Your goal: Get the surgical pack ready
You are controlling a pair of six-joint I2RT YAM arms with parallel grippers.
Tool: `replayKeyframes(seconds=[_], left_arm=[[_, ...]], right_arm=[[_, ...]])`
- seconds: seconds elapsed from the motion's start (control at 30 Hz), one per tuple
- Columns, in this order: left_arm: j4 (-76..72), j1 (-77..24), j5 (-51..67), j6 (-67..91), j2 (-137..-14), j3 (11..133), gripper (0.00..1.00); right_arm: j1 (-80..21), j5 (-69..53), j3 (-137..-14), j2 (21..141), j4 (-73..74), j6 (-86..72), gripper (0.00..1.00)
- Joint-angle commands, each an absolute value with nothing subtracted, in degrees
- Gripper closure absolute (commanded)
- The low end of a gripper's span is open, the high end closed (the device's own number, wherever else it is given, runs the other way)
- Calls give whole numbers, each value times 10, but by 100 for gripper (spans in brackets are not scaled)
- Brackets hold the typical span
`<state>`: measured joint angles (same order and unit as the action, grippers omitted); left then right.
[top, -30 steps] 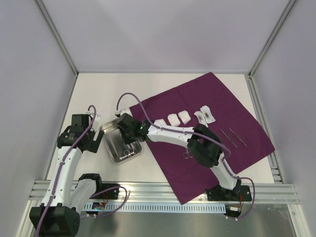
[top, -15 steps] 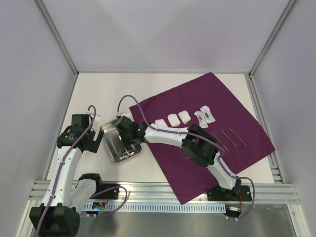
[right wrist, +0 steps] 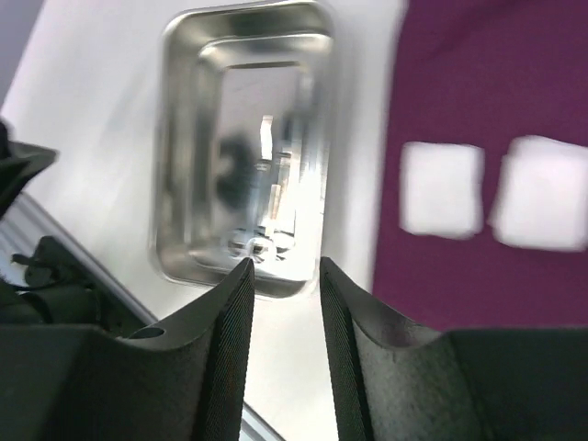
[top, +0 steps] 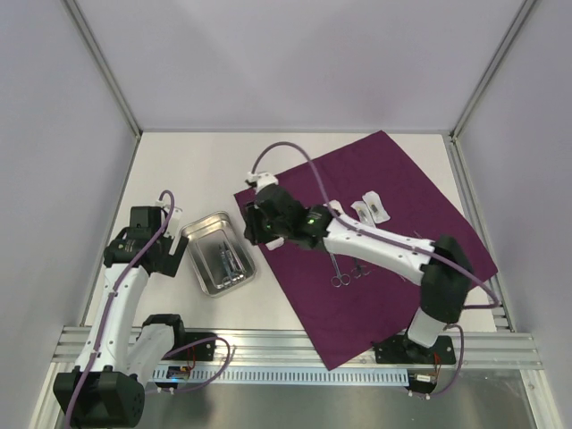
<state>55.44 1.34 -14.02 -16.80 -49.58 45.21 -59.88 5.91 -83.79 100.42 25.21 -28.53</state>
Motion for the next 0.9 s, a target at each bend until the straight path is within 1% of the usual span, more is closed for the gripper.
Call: replayKeyframes(seconds=[0.0, 0.07, 0.1, 0.23, 0.3, 0.63, 0.77, 0.87], left_arm=[[548, 18, -139, -164, -497, 450, 0], [548, 18, -138, -163, -499, 450, 0], [548, 18, -139, -163, -499, 450, 0], [548, 18, -141, -163, -498, 450, 0], [548, 18, -142, -163, -500, 451, 0], [550, 18, -145, -162, -498, 452, 0], [551, 18, -143, -162, -498, 452, 0], [550, 18, -142, -163, -499, 450, 0]], right_arm=[[-533, 68, -734, 928, 290, -264, 64], [-491, 56, -685, 904, 299, -262, 64], [-477, 55, -641, 881, 308, -261, 64], [-412, 48, -566, 846, 324, -251, 56], [-403, 49, -548, 844, 335, -244, 55], [-386, 70, -547, 900, 339, -229, 59], [-379, 69, -541, 916, 335, -229, 63], [-380, 60, -531, 926, 320, -228, 64]])
